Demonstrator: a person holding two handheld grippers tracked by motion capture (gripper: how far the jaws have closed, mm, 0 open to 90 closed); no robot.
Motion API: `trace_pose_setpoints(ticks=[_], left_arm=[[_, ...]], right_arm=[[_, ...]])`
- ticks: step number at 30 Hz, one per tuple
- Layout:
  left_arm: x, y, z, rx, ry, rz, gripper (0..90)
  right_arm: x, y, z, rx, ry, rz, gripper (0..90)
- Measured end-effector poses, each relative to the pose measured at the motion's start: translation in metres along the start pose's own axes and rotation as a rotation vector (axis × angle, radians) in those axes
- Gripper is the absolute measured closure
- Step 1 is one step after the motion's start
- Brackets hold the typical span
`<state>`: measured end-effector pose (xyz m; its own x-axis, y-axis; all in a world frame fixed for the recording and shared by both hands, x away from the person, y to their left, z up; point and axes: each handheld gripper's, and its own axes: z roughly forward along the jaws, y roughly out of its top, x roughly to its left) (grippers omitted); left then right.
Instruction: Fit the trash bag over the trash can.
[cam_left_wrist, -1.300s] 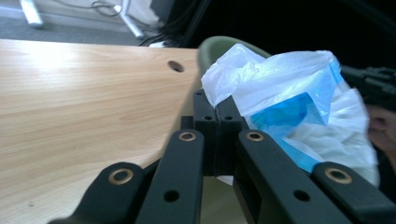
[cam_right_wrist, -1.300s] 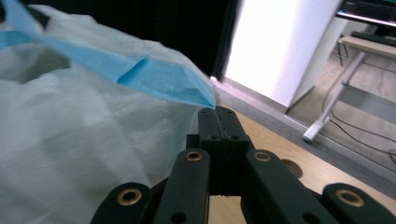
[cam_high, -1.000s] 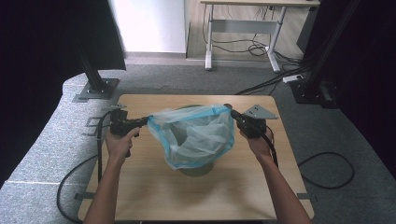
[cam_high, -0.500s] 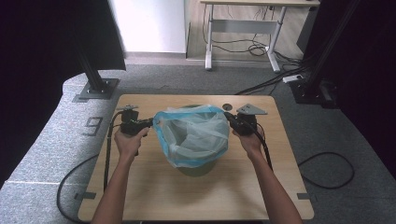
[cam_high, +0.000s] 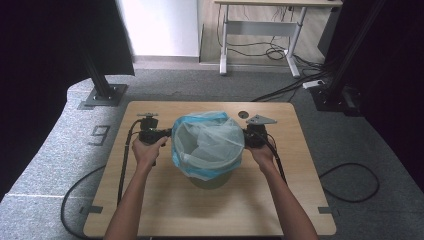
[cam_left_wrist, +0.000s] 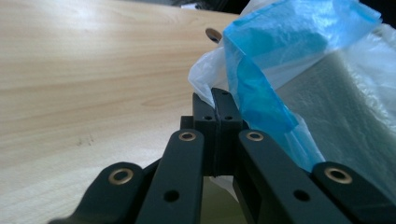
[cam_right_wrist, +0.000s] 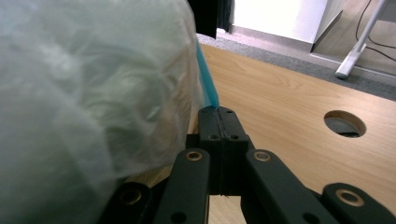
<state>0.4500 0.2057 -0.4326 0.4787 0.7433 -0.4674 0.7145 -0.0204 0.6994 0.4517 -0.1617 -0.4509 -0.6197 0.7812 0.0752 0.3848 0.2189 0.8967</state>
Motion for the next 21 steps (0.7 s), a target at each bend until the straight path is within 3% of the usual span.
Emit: trace_pose_setpoints(ticks=[12, 15, 18, 21], left_arm=[[0.003, 0.002, 0.005, 0.030, 0.024, -0.037, 89.7], [0.006, 0.002, 0.007, 0.058, 0.027, -0.052, 89.7], [0.009, -0.001, 0.008, 0.093, 0.055, -0.056, 89.7], [0.014, -0.008, 0.006, 0.088, 0.042, -0.063, 89.7]], right_arm=[[0.000, -0.007, 0.009, 0.039, 0.010, 0.029, 88.8], [0.000, -0.009, 0.011, 0.061, 0.012, 0.032, 88.8], [-0.001, -0.012, 0.013, 0.106, -0.006, 0.018, 88.7], [-0.006, -0.022, 0.012, 0.105, -0.008, 0.039, 88.7]])
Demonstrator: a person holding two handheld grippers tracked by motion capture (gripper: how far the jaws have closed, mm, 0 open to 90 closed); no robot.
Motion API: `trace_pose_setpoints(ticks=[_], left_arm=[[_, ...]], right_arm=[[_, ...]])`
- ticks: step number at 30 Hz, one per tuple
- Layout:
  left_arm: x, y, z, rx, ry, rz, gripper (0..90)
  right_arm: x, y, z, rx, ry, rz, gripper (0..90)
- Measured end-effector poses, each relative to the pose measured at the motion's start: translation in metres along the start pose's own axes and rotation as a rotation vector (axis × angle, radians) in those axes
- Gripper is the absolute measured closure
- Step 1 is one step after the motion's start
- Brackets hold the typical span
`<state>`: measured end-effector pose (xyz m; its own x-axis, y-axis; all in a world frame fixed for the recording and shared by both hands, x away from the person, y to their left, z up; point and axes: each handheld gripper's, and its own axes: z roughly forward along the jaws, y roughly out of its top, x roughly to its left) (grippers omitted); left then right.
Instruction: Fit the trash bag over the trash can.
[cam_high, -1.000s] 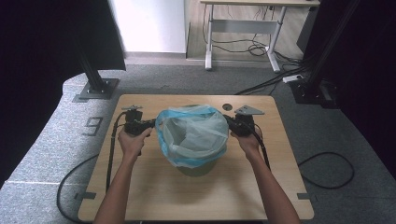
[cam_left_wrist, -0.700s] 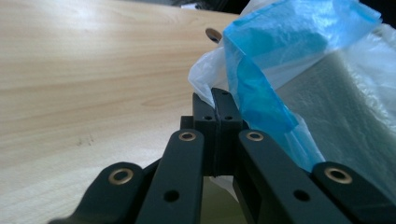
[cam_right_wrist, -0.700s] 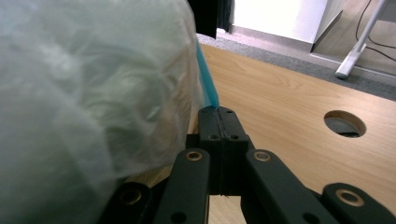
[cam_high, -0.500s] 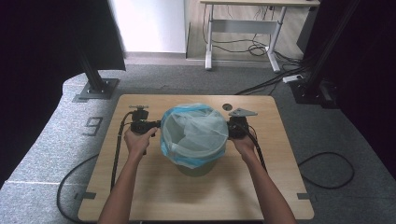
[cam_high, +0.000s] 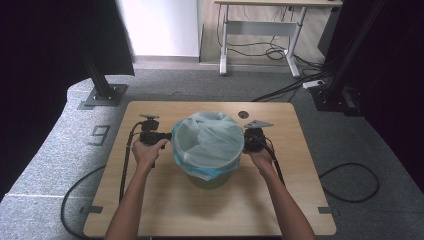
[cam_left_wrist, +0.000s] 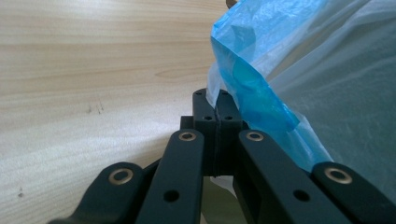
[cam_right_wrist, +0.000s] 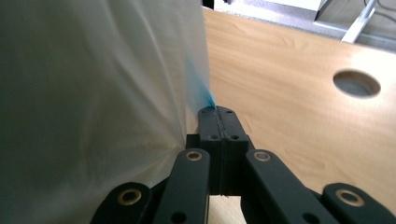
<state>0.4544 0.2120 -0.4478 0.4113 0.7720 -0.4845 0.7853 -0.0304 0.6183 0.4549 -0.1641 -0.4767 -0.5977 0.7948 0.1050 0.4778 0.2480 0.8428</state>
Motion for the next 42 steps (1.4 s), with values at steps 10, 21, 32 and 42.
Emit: trace_pose_setpoints(ticks=[10, 21, 32, 42], left_arm=[[0.000, -0.012, -0.003, -0.004, -0.012, 0.030, 89.7], [-0.009, -0.016, -0.015, -0.030, -0.036, 0.062, 89.6], [-0.010, -0.020, -0.020, -0.030, -0.036, 0.072, 89.6], [-0.016, -0.023, -0.015, -0.017, -0.041, 0.083, 89.6]], right_arm=[[-0.013, -0.017, -0.019, -0.048, -0.027, 0.027, 79.1], [0.000, -0.025, -0.097, -0.179, 0.059, -0.010, 59.8], [0.051, -0.041, -0.125, -0.235, 0.282, -0.107, 39.5], [0.091, -0.047, -0.116, -0.218, 0.252, -0.200, 35.5]])
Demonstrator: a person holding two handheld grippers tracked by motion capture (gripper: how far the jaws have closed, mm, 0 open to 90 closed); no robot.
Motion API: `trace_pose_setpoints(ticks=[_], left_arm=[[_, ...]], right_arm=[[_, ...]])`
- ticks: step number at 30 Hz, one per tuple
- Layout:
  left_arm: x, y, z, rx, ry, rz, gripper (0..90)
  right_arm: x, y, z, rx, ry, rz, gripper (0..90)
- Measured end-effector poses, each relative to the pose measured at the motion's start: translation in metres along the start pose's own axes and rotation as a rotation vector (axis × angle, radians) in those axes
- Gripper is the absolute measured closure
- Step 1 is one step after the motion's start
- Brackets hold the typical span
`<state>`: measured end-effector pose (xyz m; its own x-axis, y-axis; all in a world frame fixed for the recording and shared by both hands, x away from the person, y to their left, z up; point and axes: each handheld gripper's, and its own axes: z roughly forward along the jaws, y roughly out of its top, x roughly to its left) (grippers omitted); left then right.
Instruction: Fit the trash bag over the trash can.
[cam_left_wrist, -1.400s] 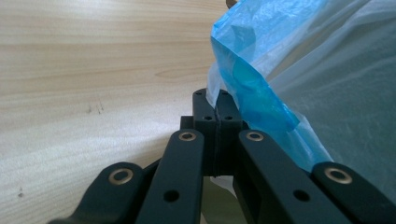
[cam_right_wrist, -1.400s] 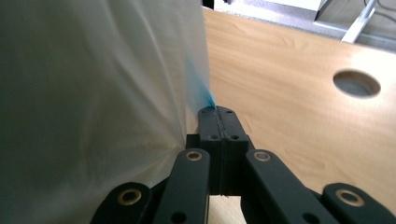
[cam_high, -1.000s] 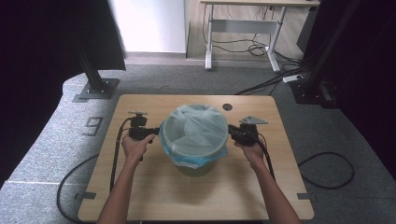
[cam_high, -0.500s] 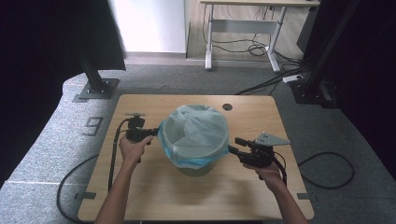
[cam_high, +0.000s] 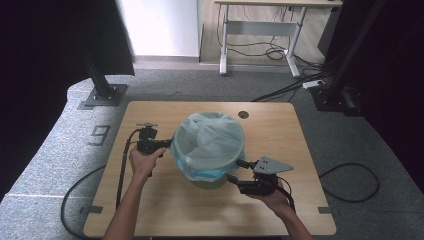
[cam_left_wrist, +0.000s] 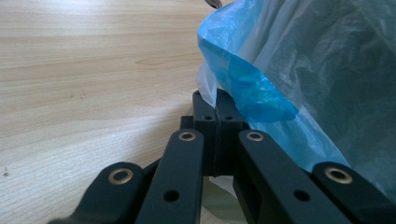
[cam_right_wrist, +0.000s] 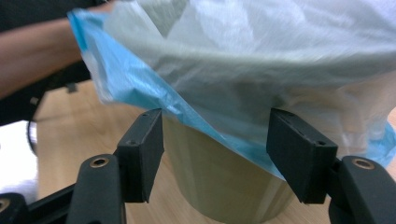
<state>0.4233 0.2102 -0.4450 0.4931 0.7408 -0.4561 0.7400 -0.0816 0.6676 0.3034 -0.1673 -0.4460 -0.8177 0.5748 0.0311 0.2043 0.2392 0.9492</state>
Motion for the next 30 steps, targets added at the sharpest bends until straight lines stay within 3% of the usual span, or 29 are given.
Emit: trace_pose_setpoints(ticks=[4, 7, 9, 14, 19, 25, 30], left_arm=[[-0.001, -0.001, 0.002, 0.005, -0.003, 0.003, 89.6], [-0.001, -0.001, 0.004, 0.007, -0.004, 0.001, 89.6], [-0.002, -0.001, 0.005, 0.009, -0.006, 0.000, 89.6], [-0.002, -0.001, 0.006, 0.012, -0.007, 0.003, 89.6], [-0.003, -0.002, 0.005, 0.010, -0.009, 0.005, 89.6], [0.001, -0.007, 0.005, 0.006, -0.012, -0.001, 89.6], [0.006, -0.011, 0.008, 0.014, -0.014, -0.012, 89.6]], right_arm=[[0.010, -0.008, 0.007, -0.016, -0.090, -0.031, 40.4], [0.015, -0.010, 0.009, -0.027, -0.154, -0.041, 52.7], [0.014, -0.012, 0.008, -0.038, -0.159, -0.039, 64.7], [0.013, -0.012, 0.003, -0.064, -0.142, -0.021, 87.4], [0.010, -0.013, -0.001, -0.066, -0.095, -0.021, 88.9], [0.000, -0.029, 0.000, -0.029, -0.049, 0.026, 89.0], [-0.004, -0.049, 0.004, 0.051, -0.042, 0.017, 89.0]])
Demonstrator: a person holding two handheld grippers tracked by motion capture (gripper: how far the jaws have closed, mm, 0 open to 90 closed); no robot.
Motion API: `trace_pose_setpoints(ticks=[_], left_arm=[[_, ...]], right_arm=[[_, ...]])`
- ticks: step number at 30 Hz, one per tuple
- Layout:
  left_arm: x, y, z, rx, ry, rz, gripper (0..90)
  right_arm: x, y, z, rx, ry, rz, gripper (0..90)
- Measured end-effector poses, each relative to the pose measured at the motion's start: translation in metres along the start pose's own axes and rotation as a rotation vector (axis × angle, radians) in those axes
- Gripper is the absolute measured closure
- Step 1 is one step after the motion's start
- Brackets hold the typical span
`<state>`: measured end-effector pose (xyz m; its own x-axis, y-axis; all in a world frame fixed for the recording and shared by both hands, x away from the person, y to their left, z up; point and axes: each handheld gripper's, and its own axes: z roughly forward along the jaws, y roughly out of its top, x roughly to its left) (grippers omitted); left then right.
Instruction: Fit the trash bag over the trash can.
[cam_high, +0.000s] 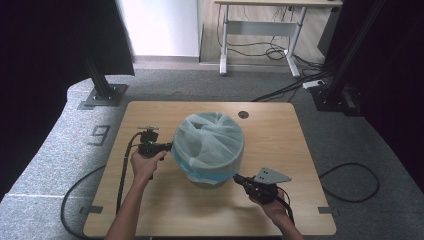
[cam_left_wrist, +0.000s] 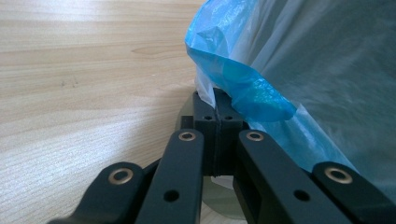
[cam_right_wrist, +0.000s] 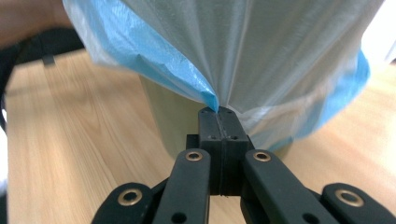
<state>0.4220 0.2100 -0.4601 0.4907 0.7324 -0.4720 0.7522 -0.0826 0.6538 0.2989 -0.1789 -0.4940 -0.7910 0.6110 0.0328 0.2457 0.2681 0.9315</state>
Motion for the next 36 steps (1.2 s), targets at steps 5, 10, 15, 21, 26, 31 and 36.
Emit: trace_pose_setpoints(ticks=[5, 10, 15, 21, 26, 31, 36], left_arm=[[0.002, -0.003, 0.005, 0.014, 0.002, -0.006, 89.6], [0.005, -0.007, 0.012, 0.035, 0.008, -0.013, 89.6], [0.009, -0.013, 0.020, 0.052, 0.013, -0.017, 89.6], [0.012, -0.021, 0.029, 0.070, 0.007, -0.030, 89.6], [0.013, -0.027, 0.038, 0.085, -0.003, -0.039, 89.6], [0.014, -0.029, 0.042, 0.088, -0.006, -0.046, 89.5], [0.016, -0.031, 0.044, 0.087, -0.009, -0.054, 88.9]], right_arm=[[-0.010, -0.016, 0.006, 0.052, -0.020, 0.007, 89.0], [-0.019, -0.027, 0.009, 0.091, -0.031, 0.039, 88.9], [-0.029, -0.037, 0.011, 0.126, -0.051, 0.057, 88.9], [-0.043, -0.044, 0.010, 0.151, -0.096, 0.094, 88.8], [-0.050, -0.048, 0.010, 0.157, -0.121, 0.100, 88.5], [-0.055, -0.049, 0.011, 0.142, -0.139, 0.115, 88.3], [-0.058, -0.049, 0.012, 0.126, -0.151, 0.123, 87.1]])
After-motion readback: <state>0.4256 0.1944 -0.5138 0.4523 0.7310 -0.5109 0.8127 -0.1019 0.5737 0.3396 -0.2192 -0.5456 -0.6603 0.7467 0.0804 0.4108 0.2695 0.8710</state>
